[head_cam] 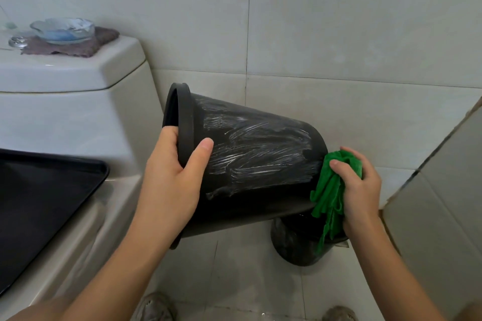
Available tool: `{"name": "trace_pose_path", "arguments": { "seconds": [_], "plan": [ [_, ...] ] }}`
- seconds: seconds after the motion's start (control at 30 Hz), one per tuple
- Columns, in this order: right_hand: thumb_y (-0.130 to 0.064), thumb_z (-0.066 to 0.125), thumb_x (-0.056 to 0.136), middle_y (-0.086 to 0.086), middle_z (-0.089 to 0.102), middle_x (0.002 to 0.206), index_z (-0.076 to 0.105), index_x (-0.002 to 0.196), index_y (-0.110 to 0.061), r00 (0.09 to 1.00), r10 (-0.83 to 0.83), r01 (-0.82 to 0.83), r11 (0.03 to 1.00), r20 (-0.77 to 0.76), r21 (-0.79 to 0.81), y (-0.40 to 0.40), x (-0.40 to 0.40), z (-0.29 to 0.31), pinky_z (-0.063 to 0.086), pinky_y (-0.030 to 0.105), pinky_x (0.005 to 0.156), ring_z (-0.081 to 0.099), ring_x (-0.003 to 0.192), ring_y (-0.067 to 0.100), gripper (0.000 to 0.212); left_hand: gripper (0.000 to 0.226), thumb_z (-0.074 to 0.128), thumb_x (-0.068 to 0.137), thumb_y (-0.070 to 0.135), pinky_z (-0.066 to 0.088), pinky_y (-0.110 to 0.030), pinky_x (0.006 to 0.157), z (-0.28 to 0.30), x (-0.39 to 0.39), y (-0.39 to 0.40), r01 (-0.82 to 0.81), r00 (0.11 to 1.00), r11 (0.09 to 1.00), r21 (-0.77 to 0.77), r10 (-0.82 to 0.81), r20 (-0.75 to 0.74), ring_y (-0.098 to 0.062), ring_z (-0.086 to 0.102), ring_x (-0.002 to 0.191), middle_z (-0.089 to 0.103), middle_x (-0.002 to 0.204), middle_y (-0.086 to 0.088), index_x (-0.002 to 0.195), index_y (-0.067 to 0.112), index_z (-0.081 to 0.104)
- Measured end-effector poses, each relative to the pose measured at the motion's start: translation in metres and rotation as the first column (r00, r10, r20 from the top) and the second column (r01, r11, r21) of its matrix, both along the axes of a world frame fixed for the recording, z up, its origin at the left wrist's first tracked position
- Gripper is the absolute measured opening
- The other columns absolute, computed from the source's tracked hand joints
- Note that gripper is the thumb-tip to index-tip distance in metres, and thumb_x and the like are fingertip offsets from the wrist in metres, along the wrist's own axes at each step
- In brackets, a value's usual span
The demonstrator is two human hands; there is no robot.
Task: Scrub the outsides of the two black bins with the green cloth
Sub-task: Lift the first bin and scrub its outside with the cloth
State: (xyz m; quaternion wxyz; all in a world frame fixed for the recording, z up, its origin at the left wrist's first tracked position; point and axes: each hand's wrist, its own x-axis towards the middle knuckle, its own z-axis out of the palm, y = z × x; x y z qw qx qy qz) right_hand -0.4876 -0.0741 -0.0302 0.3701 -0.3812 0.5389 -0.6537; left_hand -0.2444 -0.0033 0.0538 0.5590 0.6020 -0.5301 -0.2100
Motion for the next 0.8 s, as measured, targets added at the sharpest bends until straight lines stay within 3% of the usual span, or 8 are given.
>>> {"name": "trace_pose_path", "arguments": {
  "seconds": [0.1, 0.17, 0.23, 0.3, 0.37, 0.57, 0.67, 0.8],
  "plan": [
    [-0.006, 0.066, 0.087, -0.001, 0.065, 0.093, 0.065, 0.112, -0.022, 1.0, -0.015, 0.015, 1.0, 0.008, 0.009, 0.002, 0.001, -0.003, 0.049, 0.013, 0.056, 0.062, 0.079, 0.011, 0.029, 0.062, 0.058, 0.096, 0.011, 0.031, 0.009, 0.076, -0.003, 0.006, -0.003, 0.091, 0.989, 0.995, 0.04, -0.095, 0.109, 0.035, 0.046, 0.092, 0.048, 0.112, 0.041, 0.151, 0.024, 0.032],
    [-0.007, 0.067, 0.087, -0.001, 0.065, 0.094, 0.065, 0.112, -0.022, 1.0, -0.029, 0.029, 0.999, 0.007, 0.027, 0.003, 0.002, -0.006, 0.049, 0.019, 0.06, 0.063, 0.08, 0.012, 0.029, 0.075, 0.058, 0.095, 0.008, 0.032, 0.002, 0.094, -0.006, 0.008, -0.004, 0.162, 0.981, 0.985, 0.057, -0.167, 0.099, 0.027, 0.046, 0.112, 0.049, 0.131, 0.035, 0.157, 0.024, 0.019],
    [-0.008, 0.067, 0.086, -0.002, 0.065, 0.093, 0.066, 0.113, -0.02, 0.999, -0.048, 0.048, 0.998, 0.002, 0.045, 0.004, 0.002, -0.009, 0.047, 0.023, 0.063, 0.063, 0.082, 0.013, 0.029, 0.079, 0.057, 0.095, 0.003, 0.036, -0.021, 0.111, -0.009, 0.009, -0.006, 0.23, 0.973, 0.97, 0.08, -0.227, -0.039, 0.007, 0.049, 0.128, 0.05, 0.145, 0.021, 0.156, 0.033, 0.017],
    [-0.009, 0.068, 0.086, -0.002, 0.065, 0.094, 0.066, 0.115, -0.019, 0.998, -0.057, 0.058, 0.996, -0.022, 0.062, 0.004, 0.003, -0.014, 0.047, 0.026, 0.065, 0.063, 0.086, 0.016, 0.03, 0.085, 0.057, 0.094, -0.002, 0.04, -0.033, 0.11, -0.008, 0.007, -0.007, 0.295, 0.94, 0.95, 0.1, -0.27, -0.207, -0.002, 0.055, 0.127, 0.052, 0.144, 0.02, 0.153, 0.045, 0.018],
    [-0.013, 0.069, 0.086, -0.001, 0.065, 0.098, 0.065, 0.116, -0.021, 0.995, -0.073, 0.078, 0.994, -0.06, 0.073, 0.005, 0.004, -0.018, 0.047, 0.028, 0.068, 0.063, 0.091, 0.019, 0.032, 0.089, 0.057, 0.093, -0.003, 0.042, -0.031, 0.106, -0.007, 0.004, -0.006, 0.328, 0.914, 0.937, 0.118, -0.283, -0.289, -0.002, 0.059, 0.121, 0.056, 0.14, 0.022, 0.15, 0.053, 0.018],
    [-0.023, 0.073, 0.084, -0.006, 0.058, 0.102, 0.052, 0.129, -0.019, 0.958, -0.138, 0.17, 0.98, -0.252, 0.108, 0.008, 0.01, -0.007, 0.04, 0.028, 0.076, 0.057, 0.092, 0.017, 0.05, 0.097, 0.058, 0.084, -0.007, 0.046, -0.017, 0.088, -0.011, 0.001, -0.004, 0.341, 0.901, 0.939, 0.046, -0.313, -0.3, 0.007, 0.062, 0.111, 0.061, 0.129, 0.031, 0.153, 0.047, 0.016],
    [-0.024, 0.076, 0.082, -0.013, 0.057, 0.093, 0.058, 0.122, -0.019, 0.884, -0.242, 0.262, 0.965, -0.4, -0.005, 0.014, 0.015, 0.003, 0.039, 0.022, 0.072, 0.058, 0.091, 0.016, 0.045, 0.099, 0.053, 0.073, 0.002, 0.044, -0.021, 0.092, -0.009, 0.001, 0.001, 0.335, 0.908, 0.942, 0.004, -0.322, -0.268, 0.005, 0.062, 0.114, 0.062, 0.126, 0.031, 0.153, 0.046, 0.016],
    [-0.039, 0.069, 0.075, -0.008, 0.059, 0.109, 0.065, 0.123, -0.014, 0.761, -0.328, 0.196, 0.939, -0.56, -0.284, 0.019, 0.022, 0.019, 0.036, 0.004, 0.085, 0.053, 0.096, 0.001, 0.054, 0.093, 0.05, 0.089, -0.016, 0.051, -0.013, 0.085, -0.007, -0.004, 0.006, 0.336, 0.887, 0.941, -0.049, -0.333, -0.319, 0.0, 0.064, 0.113, 0.065, 0.129, 0.02, 0.153, 0.044, 0.02]
  ]
}}
